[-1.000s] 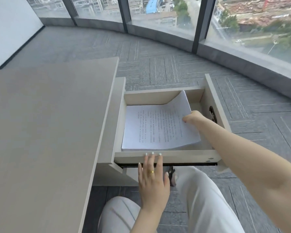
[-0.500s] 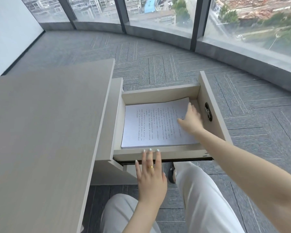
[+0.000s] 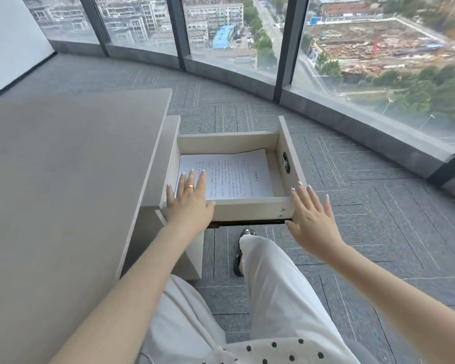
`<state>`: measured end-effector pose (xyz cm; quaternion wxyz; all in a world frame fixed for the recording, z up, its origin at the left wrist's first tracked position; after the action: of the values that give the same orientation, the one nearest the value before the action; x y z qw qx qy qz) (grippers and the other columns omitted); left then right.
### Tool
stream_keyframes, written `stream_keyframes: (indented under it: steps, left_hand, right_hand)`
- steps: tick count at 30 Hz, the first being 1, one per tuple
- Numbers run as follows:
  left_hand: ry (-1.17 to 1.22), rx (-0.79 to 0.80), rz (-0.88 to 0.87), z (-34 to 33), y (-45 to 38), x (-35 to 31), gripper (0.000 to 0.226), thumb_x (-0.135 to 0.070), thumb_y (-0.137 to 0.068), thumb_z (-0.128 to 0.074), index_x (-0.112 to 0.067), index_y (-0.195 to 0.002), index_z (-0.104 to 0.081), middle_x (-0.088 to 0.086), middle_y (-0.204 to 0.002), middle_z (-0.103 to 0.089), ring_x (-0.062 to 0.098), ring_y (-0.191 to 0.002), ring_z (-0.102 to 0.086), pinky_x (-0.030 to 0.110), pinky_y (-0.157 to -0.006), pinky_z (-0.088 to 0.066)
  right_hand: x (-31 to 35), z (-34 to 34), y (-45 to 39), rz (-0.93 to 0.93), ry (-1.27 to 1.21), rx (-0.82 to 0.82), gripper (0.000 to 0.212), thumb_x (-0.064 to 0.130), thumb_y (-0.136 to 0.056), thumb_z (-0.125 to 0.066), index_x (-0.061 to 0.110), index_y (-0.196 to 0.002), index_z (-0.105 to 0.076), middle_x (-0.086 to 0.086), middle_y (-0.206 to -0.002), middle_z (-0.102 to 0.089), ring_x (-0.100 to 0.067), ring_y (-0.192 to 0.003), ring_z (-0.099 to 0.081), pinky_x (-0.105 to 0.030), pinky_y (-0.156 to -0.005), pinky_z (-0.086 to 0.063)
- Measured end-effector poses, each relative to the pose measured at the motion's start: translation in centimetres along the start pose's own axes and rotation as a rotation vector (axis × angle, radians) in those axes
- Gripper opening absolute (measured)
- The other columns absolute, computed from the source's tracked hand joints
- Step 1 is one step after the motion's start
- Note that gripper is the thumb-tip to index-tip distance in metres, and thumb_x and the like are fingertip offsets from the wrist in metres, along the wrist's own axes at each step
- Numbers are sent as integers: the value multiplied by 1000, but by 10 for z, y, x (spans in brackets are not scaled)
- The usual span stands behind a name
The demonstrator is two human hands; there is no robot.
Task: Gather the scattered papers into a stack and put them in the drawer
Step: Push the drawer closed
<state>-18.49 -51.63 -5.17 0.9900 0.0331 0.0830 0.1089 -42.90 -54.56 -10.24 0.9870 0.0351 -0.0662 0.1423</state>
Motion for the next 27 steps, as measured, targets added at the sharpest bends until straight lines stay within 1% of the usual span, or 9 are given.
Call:
stream_keyframes:
  steps: [3, 7, 11, 14, 18, 27]
  left_hand:
    - [-35, -108, 18, 30, 6, 20, 65, -28, -94, -36, -18, -149, -3, 7, -161, 0, 24, -147, 5, 47, -116, 5]
    - [-47, -115, 80, 46, 16, 60, 63, -31, -94, -34, -16, -149, -9, 8, -160, -1, 24, -147, 4, 47, -117, 4]
    - [29, -123, 193, 49, 25, 93, 64, -45, -93, -34, -19, -148, -16, 6, -160, -11, 24, -147, -4, 47, -118, -3]
    - [56, -140, 192, 50, 26, 94, 62, -47, -93, -32, -21, -148, -19, 5, -160, -13, 23, -147, -7, 46, -118, -5]
    - [49, -163, 189, 50, 26, 92, 61, -45, -93, -33, -22, -148, -21, 6, -159, -14, 23, -147, -9, 46, -117, -6]
    - [35, -145, 199, 50, 30, 91, 62, -44, -92, -35, -22, -148, -18, 5, -160, -11, 22, -147, -6, 46, -117, -5]
  right_hand:
    - [-11, -2, 14, -23, -9, 7, 69, 30, -93, -40, 10, -147, -4, -7, -160, 2, -23, -147, -1, -46, -118, -3]
    - [-18, -7, 22, -31, -50, 30, 68, 23, -92, -40, 7, -147, -2, -12, -159, 2, -24, -146, -10, -41, -119, -10]
    - [-19, -10, 18, -30, -28, 23, 66, 19, -92, -38, 5, -147, -4, -12, -159, -3, -22, -146, -9, -40, -119, -8]
    - [-20, -8, 14, -18, 22, 13, 63, 20, -93, -37, 5, -146, -7, -11, -159, -8, -21, -146, -11, -40, -118, -6]
    - [-16, -7, 10, -2, 55, 13, 63, 19, -92, -38, 5, -146, -10, -10, -158, -12, -21, -146, -15, -41, -118, -7]
    - [24, -15, 8, 63, 34, -7, 65, 15, -90, -43, 4, -146, -12, -11, -158, -13, -22, -145, -17, -41, -118, -10]
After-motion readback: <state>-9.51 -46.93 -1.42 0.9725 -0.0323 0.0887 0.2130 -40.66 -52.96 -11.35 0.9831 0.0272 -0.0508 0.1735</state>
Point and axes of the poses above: each hand's wrist, its own y-axis away from the middle knuckle, its own z-axis out of the back of the hand, x = y × z, the point moved 3 cm from there along -y, towards the middle knuckle
